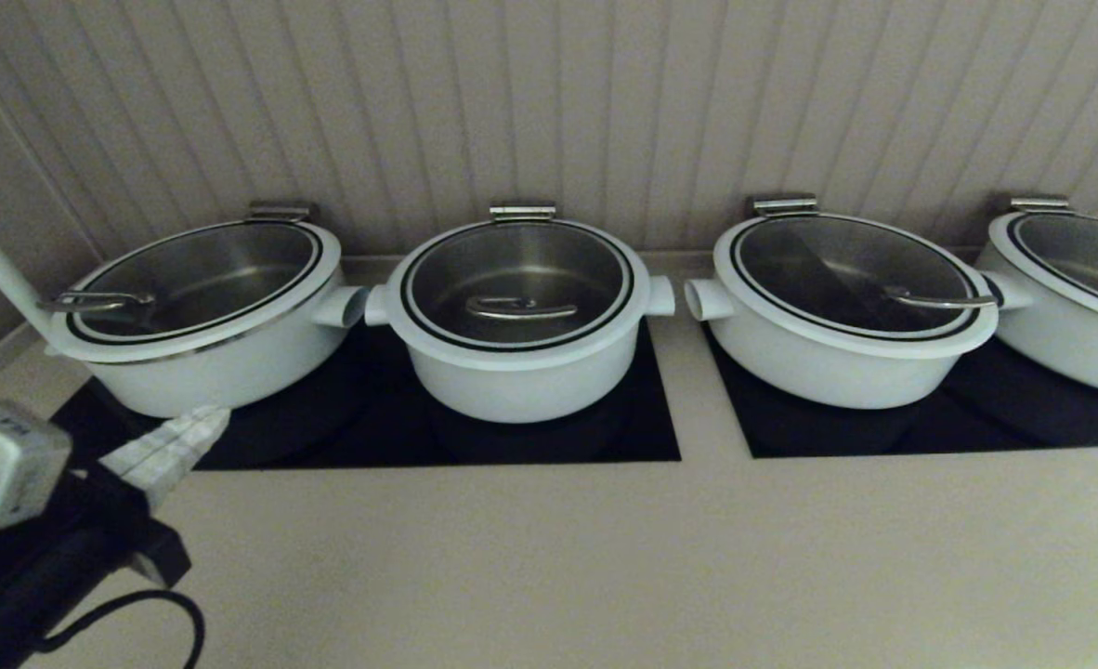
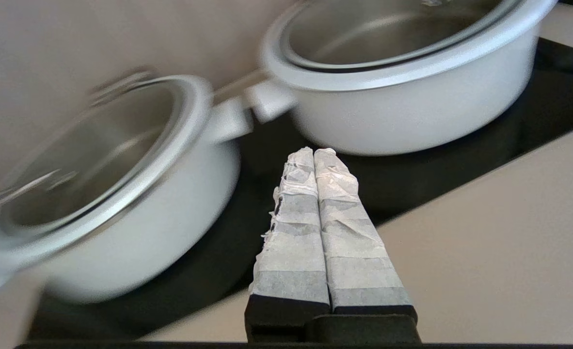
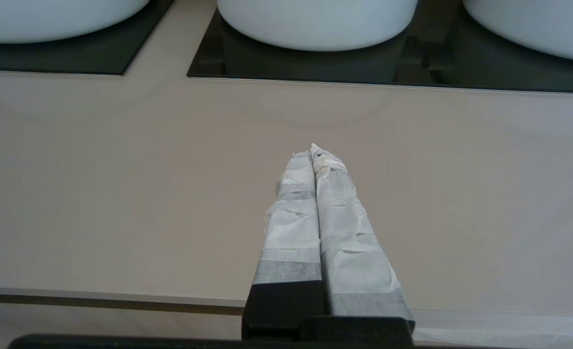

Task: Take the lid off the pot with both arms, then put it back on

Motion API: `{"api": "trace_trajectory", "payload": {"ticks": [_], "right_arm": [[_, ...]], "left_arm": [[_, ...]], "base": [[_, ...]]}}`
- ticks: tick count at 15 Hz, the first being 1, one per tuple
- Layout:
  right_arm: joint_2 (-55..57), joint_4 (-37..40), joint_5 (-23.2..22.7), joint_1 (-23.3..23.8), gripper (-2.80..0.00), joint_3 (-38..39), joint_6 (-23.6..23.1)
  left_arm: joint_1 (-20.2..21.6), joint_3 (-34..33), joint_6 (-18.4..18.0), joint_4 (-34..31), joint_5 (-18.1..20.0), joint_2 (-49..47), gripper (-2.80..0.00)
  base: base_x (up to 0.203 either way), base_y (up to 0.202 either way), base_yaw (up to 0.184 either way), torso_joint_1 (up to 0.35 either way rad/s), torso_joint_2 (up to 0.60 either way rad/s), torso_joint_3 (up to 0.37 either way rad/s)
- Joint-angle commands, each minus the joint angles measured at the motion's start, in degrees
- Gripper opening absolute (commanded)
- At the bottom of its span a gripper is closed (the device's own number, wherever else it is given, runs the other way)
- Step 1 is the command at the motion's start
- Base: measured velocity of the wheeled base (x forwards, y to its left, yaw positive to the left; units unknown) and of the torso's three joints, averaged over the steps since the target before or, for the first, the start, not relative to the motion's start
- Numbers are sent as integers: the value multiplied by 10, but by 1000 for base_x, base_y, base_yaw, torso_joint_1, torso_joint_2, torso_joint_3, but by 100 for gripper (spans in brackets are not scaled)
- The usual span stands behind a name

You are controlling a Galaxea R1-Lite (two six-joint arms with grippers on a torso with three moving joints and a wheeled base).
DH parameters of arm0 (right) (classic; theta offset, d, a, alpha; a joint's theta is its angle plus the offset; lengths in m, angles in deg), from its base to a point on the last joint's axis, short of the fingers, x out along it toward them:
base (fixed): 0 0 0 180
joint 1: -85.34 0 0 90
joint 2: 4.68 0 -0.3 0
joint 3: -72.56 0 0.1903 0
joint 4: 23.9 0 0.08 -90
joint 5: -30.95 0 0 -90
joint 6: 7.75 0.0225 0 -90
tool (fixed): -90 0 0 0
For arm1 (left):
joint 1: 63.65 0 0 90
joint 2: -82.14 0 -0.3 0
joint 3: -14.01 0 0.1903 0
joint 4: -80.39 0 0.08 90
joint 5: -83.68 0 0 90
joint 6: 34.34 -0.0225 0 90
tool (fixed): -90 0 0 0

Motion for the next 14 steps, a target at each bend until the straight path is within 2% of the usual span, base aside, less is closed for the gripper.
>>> {"api": "trace_trajectory", "payload": {"ticks": [1,2,4,6,7,8,9,10,11,12,14], "right_arm": [[0,0,0,0,-280,0,-1],[1,0,0,0,-280,0,-1],[1,1,0,0,-280,0,0],[1,1,0,0,-280,0,0],[1,1,0,0,-280,0,0],[0,1,0,0,-280,0,0],[0,1,0,0,-280,0,0],[1,1,0,0,-280,0,0],[1,1,0,0,-280,0,0],[0,1,0,0,-280,0,0],[1,1,0,0,-280,0,0]], "left_arm": [[2,-14,-1,-143,-20,237,-280],[2,-15,-1,-221,-27,325,-280],[2,-18,2,-335,-53,458,-280],[2,-21,39,-478,-82,517,-280],[2,-23,84,-570,-95,519,-280],[2,-24,157,-618,-101,514,-280],[3,-24,210,-630,-95,511,-280],[3,-25,227,-659,-80,510,-280],[6,-23,222,-677,-75,509,-280],[14,-24,206,-666,-74,509,-280],[39,-25,130,-682,-71,513,-280]], "base": [[0,0,0,0,0,0],[0,0,0,0,0,0],[0,0,0,0,0,0],[0,0,0,0,0,0],[0,0,0,0,0,0],[0,0,0,0,0,0],[0,0,0,0,0,0],[0,0,0,0,0,0],[0,0,0,0,0,0],[0,0,0,0,0,0],[0,0,0,0,0,0]]}}
